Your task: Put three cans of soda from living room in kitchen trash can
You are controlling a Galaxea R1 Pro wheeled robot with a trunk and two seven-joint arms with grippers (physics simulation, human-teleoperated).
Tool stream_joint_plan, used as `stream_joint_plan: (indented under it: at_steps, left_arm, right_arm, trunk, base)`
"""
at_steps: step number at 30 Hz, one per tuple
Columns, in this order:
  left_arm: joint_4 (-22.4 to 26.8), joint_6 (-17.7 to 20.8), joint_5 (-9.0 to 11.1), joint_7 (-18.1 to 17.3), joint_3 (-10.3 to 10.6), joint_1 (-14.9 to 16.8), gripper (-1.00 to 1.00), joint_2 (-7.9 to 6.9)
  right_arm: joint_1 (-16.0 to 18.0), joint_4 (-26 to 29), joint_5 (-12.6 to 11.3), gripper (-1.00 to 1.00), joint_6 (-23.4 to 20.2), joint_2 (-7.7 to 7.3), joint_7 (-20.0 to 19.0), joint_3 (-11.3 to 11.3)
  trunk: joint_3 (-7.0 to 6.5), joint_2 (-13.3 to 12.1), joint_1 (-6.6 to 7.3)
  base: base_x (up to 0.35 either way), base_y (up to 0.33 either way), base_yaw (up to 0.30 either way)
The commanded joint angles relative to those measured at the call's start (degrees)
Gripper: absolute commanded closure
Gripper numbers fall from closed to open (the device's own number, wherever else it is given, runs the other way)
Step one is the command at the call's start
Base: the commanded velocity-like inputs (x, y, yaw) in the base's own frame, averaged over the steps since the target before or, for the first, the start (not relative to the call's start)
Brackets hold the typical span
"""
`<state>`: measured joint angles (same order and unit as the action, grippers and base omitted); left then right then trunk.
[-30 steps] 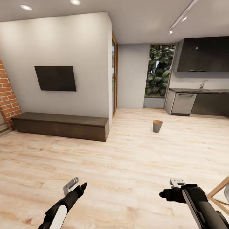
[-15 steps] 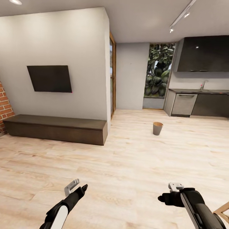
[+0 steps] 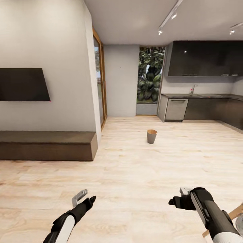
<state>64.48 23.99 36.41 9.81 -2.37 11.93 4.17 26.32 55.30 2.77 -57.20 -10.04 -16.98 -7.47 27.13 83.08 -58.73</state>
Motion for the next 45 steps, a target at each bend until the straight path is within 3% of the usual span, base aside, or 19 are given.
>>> stream_joint_plan:
  at_steps: [1,4,6,14,16,22,25,32,45]
  left_arm:
    - [-1.18,0.88,-0.01,-0.05,0.04,0.69,-1.00,0.04]
    - [-8.31,5.31,0.08,-0.27,0.13,4.49,-1.00,0.09]
    - [-10.40,6.37,0.14,-0.43,0.15,5.43,-1.00,0.04]
    - [-13.58,8.01,0.37,-0.99,0.16,6.86,-1.00,-0.08]
    - [-13.95,8.23,0.37,-2.66,0.15,7.02,-1.00,-0.21]
    - [-14.18,9.50,0.62,-11.74,-0.40,7.00,-1.00,-1.58]
    - [-14.20,9.61,0.56,-14.09,-0.60,6.81,-1.00,-2.02]
    - [-14.28,9.34,0.40,-14.36,-0.61,6.71,-1.00,-2.19]
    - [-14.68,9.20,0.33,-14.21,-0.46,6.71,-1.00,-1.93]
  right_arm:
    - [0.14,-0.19,0.01,-1.00,0.05,0.00,0.00,-0.05]
    - [0.49,-0.72,0.08,-1.00,2.27,0.24,0.01,-0.19]
    - [0.55,-0.85,0.08,-1.00,4.60,0.31,0.01,-0.22]
    - [0.57,-1.32,0.42,-1.00,11.22,0.43,0.08,0.01]
    - [0.57,-1.38,0.59,-1.00,12.15,0.46,0.09,0.14]
    - [0.57,-1.52,0.71,-1.00,12.80,0.49,0.10,0.32]
    - [0.63,-3.28,0.73,-1.00,12.87,0.57,0.11,0.37]
    - [1.76,-4.26,0.74,-1.00,12.77,1.71,0.18,0.52]
    - [4.44,-4.57,1.02,-1.00,11.97,1.79,0.14,0.66]
  trunk:
    - [0.00,0.00,0.00]
    - [0.00,0.00,0.00]
    - [0.00,0.00,0.00]
    - [0.00,0.00,0.00]
    - [0.00,0.00,0.00]
    - [0.00,0.00,0.00]
    - [0.00,0.00,0.00]
    - [0.00,0.00,0.00]
    - [0.00,0.00,0.00]
  base:
    - [0.346,-0.129,-0.291]
    - [0.346,-0.125,-0.289]
    - [0.346,-0.111,-0.280]
    - [0.346,-0.101,-0.246]
    - [0.346,-0.093,-0.208]
    - [0.346,-0.037,-0.141]
    - [0.346,-0.007,-0.035]
    - [0.347,-0.001,-0.005]
    - [0.347,0.000,0.000]
